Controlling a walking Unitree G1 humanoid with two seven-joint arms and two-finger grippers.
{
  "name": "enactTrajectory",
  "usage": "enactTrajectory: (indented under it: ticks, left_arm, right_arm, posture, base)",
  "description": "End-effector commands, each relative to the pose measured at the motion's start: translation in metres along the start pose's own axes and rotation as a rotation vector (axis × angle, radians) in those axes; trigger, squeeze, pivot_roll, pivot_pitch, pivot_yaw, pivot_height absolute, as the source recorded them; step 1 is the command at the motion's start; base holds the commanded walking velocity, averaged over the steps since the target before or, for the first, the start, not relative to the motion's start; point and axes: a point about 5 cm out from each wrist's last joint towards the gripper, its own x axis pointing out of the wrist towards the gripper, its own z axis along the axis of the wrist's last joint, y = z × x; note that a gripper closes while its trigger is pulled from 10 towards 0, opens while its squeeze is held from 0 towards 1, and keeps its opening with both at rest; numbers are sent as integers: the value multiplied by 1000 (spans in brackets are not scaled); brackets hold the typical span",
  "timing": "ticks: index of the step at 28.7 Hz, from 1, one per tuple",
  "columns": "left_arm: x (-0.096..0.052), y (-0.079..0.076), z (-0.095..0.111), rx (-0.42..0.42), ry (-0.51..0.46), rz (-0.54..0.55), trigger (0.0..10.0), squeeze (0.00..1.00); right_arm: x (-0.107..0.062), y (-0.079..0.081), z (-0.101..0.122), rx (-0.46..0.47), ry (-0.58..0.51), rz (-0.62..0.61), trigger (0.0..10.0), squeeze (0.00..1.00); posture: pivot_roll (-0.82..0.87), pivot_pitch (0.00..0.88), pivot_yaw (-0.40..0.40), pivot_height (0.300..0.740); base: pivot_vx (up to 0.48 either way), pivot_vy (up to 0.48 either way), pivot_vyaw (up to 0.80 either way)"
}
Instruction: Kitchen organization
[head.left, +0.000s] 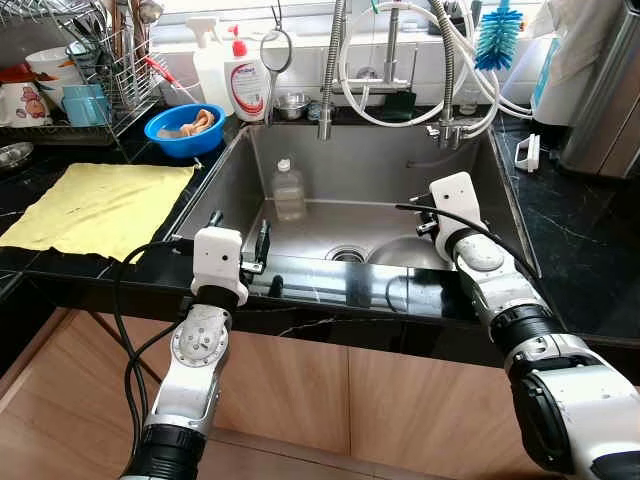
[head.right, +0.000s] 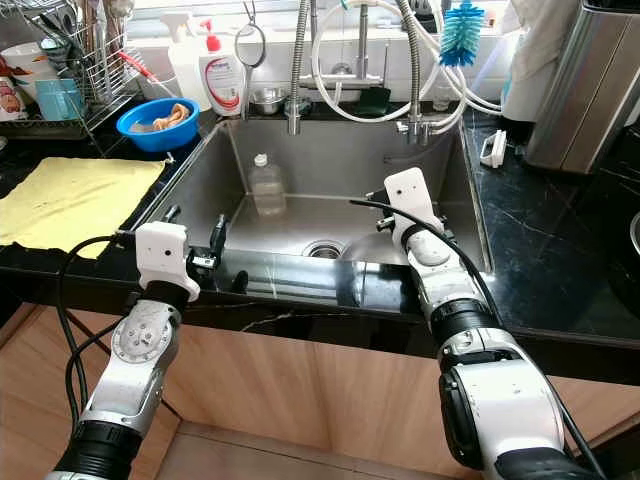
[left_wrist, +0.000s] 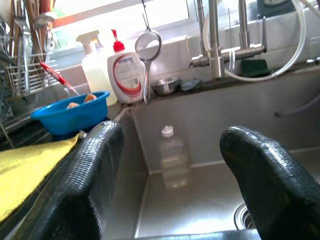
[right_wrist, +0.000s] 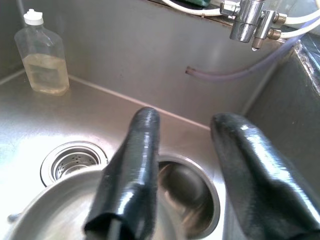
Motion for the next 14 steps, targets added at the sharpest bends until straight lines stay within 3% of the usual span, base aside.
enactTrajectory:
  ticks: [1,2,3,8,14]
  left_arm:
    - [-2,5,0,13,9,6,10000,0]
    - [-2,5,0,13,9,7,10000,0]
    - [-2,5,0,14,10,8,10000,0]
    - [-2,5,0,13,8,9,10000,0]
    - [-2,3,1,8,3,8,10000,0]
  right_arm:
    - [2,4,11,8,-33,9,10000,733]
    - [2,4,11,4,-34,8,10000,675]
    - [2,4,13,0,-43,5,10000,0]
    - [1,0,23,17,-110,-23,10000,0]
    - [-7,-2,43,138,-270,-59,10000,0]
  posture:
    - [-79,0,74,740]
    - [-79,0,74,740]
    - [-79,0,74,740]
    - [-79,0,72,740]
    - [-85,0,71,740]
  base:
    - [0,0,0]
    - [0,0,0]
    - [0,0,0]
    - [0,0,0]
    - [0,0,0]
